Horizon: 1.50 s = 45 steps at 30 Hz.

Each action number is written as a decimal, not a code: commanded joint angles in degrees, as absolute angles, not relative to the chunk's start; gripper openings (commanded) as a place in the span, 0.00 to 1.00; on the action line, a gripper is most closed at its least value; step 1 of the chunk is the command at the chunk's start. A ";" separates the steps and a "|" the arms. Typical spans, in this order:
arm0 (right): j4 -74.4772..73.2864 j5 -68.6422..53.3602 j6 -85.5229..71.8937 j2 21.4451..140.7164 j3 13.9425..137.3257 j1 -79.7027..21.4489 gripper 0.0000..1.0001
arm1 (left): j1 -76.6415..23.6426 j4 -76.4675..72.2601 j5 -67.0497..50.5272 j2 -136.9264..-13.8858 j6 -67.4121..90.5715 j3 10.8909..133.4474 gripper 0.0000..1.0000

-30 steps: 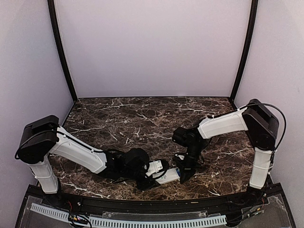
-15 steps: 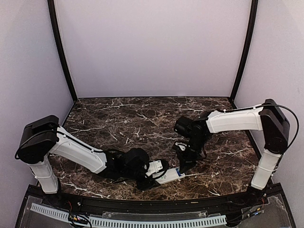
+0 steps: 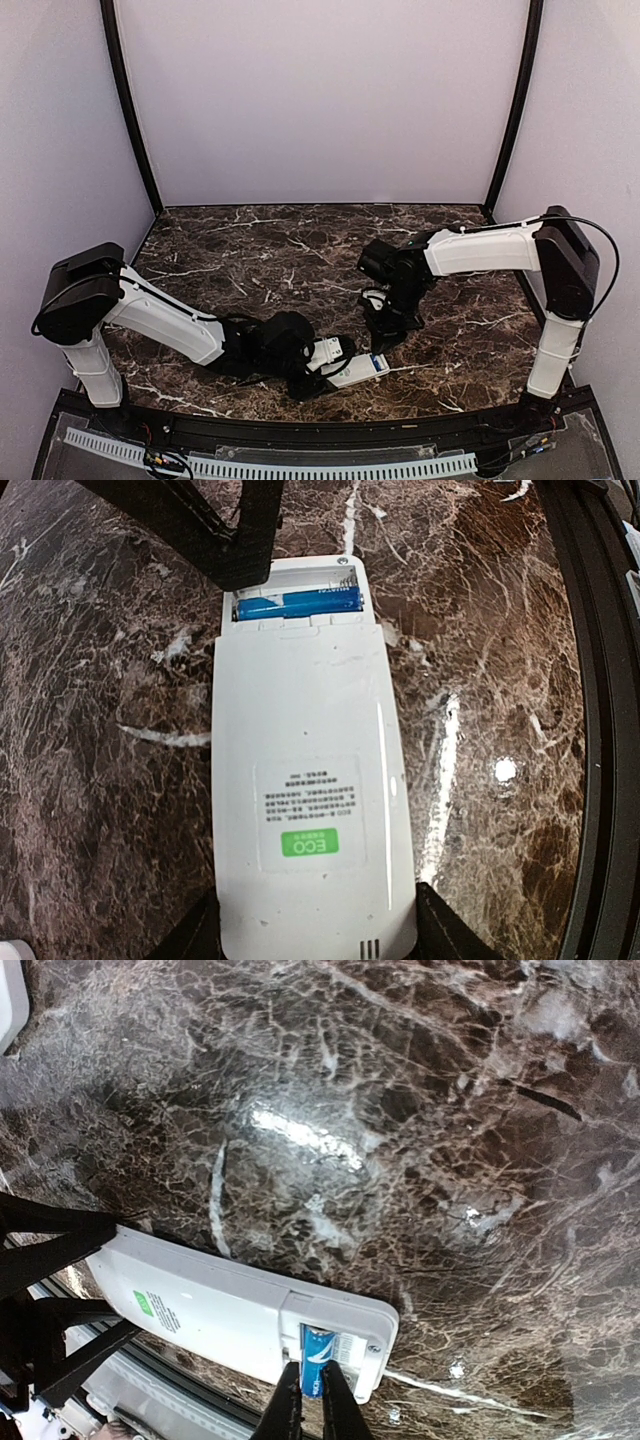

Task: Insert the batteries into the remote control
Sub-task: Pick up the battery from the center of the board.

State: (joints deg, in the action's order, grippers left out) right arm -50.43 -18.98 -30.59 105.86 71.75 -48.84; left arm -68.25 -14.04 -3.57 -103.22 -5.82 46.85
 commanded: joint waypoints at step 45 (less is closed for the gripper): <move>-57.31 -13.29 -28.37 101.54 74.96 -47.74 0.03 | -67.72 0.85 -2.32 -95.00 -7.11 48.92 0.96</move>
State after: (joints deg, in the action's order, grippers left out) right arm -55.33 -15.25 -29.61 103.88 73.30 -48.49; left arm -67.88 -6.24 -2.37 -100.31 -6.02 47.66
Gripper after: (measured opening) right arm 0.030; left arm 0.950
